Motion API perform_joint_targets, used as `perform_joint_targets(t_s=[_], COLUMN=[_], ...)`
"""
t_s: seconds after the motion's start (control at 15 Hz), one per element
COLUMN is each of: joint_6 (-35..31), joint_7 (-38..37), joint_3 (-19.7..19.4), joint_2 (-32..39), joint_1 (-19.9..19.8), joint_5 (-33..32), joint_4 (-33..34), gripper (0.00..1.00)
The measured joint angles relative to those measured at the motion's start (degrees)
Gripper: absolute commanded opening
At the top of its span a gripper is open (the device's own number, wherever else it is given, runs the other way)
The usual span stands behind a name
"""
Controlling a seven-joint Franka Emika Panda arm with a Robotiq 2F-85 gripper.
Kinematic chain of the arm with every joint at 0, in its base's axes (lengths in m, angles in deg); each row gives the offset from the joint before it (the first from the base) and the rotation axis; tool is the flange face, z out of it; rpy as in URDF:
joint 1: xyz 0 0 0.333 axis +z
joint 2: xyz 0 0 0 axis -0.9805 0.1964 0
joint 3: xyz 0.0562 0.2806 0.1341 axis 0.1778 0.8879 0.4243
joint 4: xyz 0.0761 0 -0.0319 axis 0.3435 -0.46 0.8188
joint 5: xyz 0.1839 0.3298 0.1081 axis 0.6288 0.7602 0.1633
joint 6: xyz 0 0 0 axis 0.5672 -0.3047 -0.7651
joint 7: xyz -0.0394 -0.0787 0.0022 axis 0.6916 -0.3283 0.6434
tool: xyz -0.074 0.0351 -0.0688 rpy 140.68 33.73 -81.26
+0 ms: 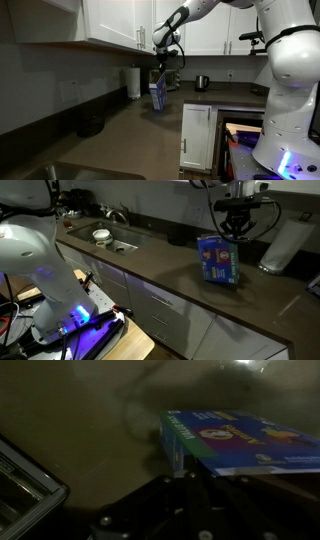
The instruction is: Place the blue box on its side
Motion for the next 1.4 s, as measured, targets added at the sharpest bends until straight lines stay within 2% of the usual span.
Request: perform_joint_targets(t_s=[0.27,0.6,0.93,1.2,1.4], joint_6=[-0.3,-0.5,-4.4,-11.2,-16.2], joint_7=[0.5,0.6,0.0,-3.1,-7.6], joint_3=[-0.1,0.3,0.3,0.1,-0.7], joint_2=[-5.6,-11.9,-14.4,-15.2,-15.6], joint_1=[2.1,6.5,8.8,8.9,8.9], joint_5=[-2.4,-4.1,-5.8,-12.4,-20.7], joint_4=[-6.9,-16.0,-19.6,-21.0,-21.8], gripper=[0.00,0.00,0.00,0.00,0.00])
